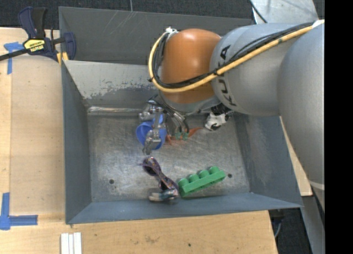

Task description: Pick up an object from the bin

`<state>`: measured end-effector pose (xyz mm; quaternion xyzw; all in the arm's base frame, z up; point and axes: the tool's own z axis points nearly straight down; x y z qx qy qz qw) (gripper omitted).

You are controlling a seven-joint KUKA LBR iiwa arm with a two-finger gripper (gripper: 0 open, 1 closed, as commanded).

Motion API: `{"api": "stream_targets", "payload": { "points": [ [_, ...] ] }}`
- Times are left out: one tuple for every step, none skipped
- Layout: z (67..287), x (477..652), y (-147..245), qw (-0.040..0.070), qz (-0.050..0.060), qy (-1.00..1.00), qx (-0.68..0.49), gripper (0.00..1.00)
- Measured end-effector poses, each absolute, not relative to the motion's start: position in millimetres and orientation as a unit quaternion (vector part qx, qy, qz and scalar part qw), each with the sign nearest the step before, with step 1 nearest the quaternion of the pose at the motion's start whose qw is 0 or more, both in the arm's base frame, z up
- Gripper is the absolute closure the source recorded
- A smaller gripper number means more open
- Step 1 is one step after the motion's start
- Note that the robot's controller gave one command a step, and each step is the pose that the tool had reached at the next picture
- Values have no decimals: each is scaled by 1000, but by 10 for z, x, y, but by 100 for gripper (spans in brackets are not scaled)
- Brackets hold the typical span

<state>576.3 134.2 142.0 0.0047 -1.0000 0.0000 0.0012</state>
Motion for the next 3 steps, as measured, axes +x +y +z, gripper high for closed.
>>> {"api": "stream_targets", "payload": {
  "points": [
    [1619, 5775, 1343, -2, -1, -1000, 5, 100],
    [1716, 5786, 1344, -5, -1, -1000, 5, 100],
    [1758, 5782, 1343, -4, -1, -1000, 4, 100]
  ]
}}
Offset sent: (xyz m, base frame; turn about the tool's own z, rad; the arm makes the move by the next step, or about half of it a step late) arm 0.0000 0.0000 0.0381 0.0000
